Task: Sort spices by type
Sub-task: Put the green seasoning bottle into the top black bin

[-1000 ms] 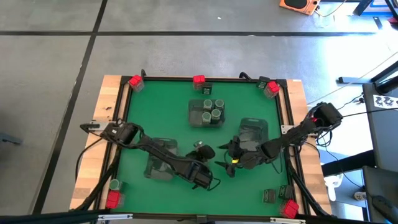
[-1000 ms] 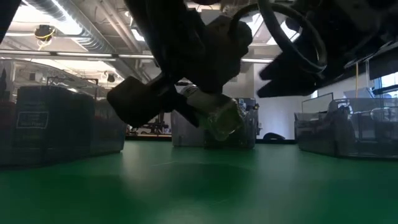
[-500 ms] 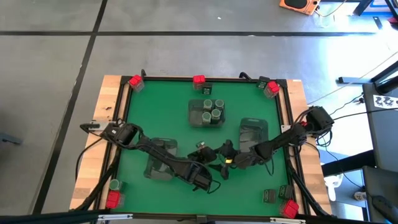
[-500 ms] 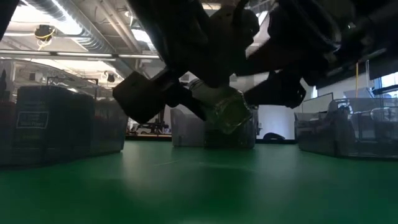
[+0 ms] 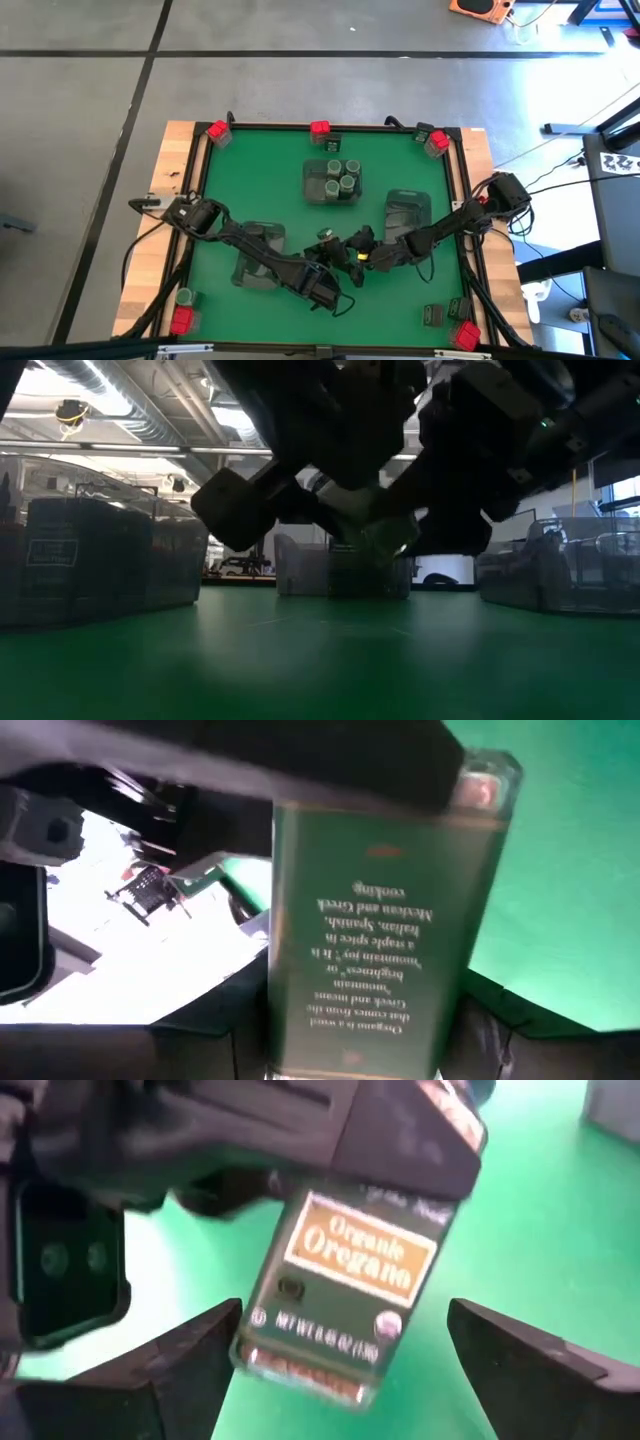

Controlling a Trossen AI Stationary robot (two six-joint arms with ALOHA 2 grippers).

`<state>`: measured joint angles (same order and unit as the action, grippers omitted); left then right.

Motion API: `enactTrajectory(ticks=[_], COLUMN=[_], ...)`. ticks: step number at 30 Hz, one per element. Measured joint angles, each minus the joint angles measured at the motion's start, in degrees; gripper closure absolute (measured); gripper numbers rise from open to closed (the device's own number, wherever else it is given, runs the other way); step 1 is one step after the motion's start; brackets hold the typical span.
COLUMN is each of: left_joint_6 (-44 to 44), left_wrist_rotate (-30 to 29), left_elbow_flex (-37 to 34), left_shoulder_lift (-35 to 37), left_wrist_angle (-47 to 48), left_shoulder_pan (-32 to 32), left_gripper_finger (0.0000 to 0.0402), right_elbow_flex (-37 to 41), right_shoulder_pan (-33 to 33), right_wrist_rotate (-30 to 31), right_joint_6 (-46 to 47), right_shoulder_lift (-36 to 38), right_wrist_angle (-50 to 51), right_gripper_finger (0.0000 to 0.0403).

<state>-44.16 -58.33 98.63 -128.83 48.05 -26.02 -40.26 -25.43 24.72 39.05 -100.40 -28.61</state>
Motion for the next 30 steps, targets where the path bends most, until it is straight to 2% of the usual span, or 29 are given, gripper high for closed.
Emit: enactTrajectory(ticks=[6, 12, 14, 19, 20, 30], left_joint_6=[-2.6, -4.7, -4.7, -7.4, -7.9, -3.9], left_wrist_rotate=[0.3, 0.7, 0.7, 0.6, 0.6, -6.3], left_elbow_flex=[0.0, 0.0, 0.0, 0.0, 0.0, -0.1], left_shoulder_lift=[0.0, 0.0, 0.0, 0.0, 0.0, 0.2], left_wrist_angle=[-3.7, -4.3, -4.3, -4.0, -3.8, 0.8], left_shoulder_pan=[-0.4, -0.6, -0.6, -0.6, -0.6, -3.2], left_gripper_finger=[0.0198, 0.0198, 0.0198, 0.0188, 0.0185, 0.0174], right_elbow_flex=[0.0, 0.0, 0.0, 0.0, 0.0, 0.1], right_shoulder_pan=[0.0, 0.5, 0.5, 0.6, 0.7, 0.7], right_wrist_rotate=[2.6, 0.6, 0.3, 0.0, -0.3, 0.1], right_joint_6=[-2.7, -1.9, -1.8, -1.8, -2.0, -2.3], right_shoulder_lift=[-0.3, -0.3, -0.3, -0.3, -0.3, 0.3], right_wrist_angle=[-5.0, -4.1, -3.7, -2.8, -2.4, 1.8], right_gripper_finger=[0.0052, 0.0065, 0.0089, 0.0189, 0.0199, 0.02])
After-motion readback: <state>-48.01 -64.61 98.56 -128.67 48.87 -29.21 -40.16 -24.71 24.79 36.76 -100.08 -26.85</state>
